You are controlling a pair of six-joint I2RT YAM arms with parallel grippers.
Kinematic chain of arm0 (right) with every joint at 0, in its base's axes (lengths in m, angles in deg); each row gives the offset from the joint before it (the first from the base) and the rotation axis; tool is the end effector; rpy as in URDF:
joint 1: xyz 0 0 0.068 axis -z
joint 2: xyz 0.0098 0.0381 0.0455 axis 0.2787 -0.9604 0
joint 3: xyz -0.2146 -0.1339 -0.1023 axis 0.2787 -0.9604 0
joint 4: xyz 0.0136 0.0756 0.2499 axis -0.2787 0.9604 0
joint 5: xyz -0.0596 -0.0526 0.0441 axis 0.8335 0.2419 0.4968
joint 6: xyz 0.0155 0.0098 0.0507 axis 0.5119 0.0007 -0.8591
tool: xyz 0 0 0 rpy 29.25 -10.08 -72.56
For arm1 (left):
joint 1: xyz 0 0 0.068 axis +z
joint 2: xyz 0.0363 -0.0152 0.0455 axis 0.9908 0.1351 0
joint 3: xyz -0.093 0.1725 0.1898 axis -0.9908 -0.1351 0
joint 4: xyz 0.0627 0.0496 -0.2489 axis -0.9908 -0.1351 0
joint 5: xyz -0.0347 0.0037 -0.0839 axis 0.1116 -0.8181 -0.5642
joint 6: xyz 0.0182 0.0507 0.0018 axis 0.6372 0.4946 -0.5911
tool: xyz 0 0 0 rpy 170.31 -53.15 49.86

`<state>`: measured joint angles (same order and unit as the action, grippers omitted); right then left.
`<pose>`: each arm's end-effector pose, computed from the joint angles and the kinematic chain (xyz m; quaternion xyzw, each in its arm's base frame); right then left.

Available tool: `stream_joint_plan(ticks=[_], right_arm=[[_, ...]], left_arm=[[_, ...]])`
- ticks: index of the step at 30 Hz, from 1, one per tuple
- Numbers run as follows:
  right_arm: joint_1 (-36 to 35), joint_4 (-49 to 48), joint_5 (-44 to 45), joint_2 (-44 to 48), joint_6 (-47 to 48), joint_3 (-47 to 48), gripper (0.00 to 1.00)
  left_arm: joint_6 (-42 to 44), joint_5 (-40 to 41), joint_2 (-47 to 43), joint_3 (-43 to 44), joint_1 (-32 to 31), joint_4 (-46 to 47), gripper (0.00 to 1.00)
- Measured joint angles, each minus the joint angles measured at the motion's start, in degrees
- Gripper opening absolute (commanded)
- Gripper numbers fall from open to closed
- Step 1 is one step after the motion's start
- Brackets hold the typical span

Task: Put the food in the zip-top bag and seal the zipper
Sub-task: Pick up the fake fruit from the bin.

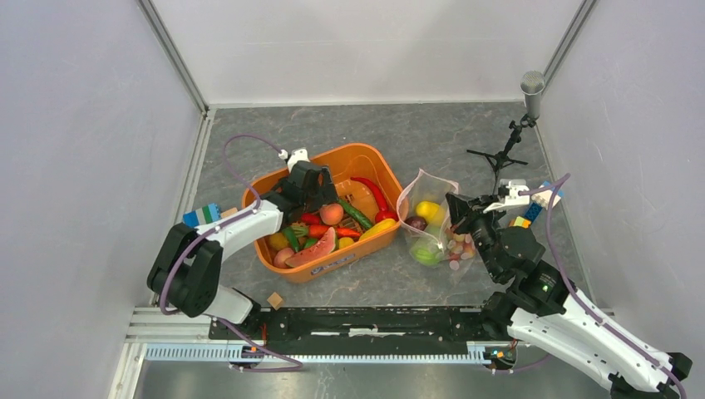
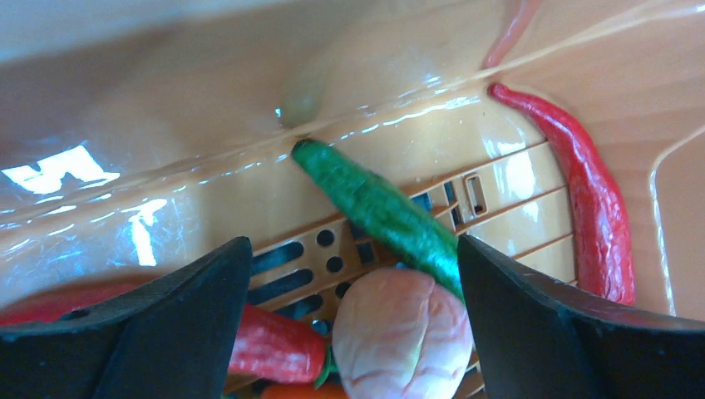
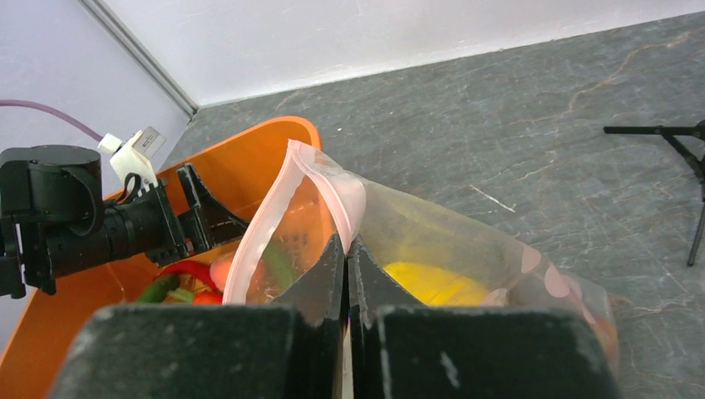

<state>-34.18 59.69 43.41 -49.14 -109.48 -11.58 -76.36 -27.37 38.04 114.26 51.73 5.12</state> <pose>0.0931 0.0802 0.3220 0.0624 0.7075 0.2425 0.6609 0.2667 -0.1451 0.2035 -0.1173 0.9014 -0.1102 0.4020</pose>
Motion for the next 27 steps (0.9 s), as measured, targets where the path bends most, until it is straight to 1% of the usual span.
stream_joint_plan(ticks=[6, 13, 14, 17, 19, 21, 25, 27], right_arm=[[0.0, 0.55, -2.54, -0.42, -2.03, -0.04, 0.02], [0.0, 1.42, -3.58, -0.44, -3.8, -0.17, 0.02], [0.0, 1.62, -3.76, -0.44, -4.04, -0.17, 0.02], [0.0, 1.64, -4.09, -0.44, -4.48, -0.26, 0.02], [0.0, 1.55, -4.39, -0.39, -4.7, -0.55, 0.02], [0.0, 1.55, -4.66, -0.33, -4.87, -1.16, 0.02], [0.0, 1.73, -5.09, -0.44, -4.92, -1.36, 0.02], [0.0, 1.73, -5.31, -0.39, -5.16, -1.36, 0.02]], left_arm=[[4.61, -4.87, -1.46, -0.07, 0.04, -2.8, 1.0], [8.55, -12.02, -2.8, -2.82, 0.04, -2.97, 1.0], [8.92, -13.03, -2.91, -2.82, 0.04, -3.26, 0.98], [10.45, -15.23, -3.3, -2.78, 0.04, -4.46, 0.85], [10.8, -16.02, -3.61, -2.78, 0.04, -5.14, 0.71], [11.13, -16.48, -4.13, -2.78, 0.04, -6.01, 0.63], [11.21, -17.09, -6.56, -2.8, 0.04, -7.72, 0.53], [11.23, -17.09, -8.74, -2.8, 0.04, -8.11, 0.51]])
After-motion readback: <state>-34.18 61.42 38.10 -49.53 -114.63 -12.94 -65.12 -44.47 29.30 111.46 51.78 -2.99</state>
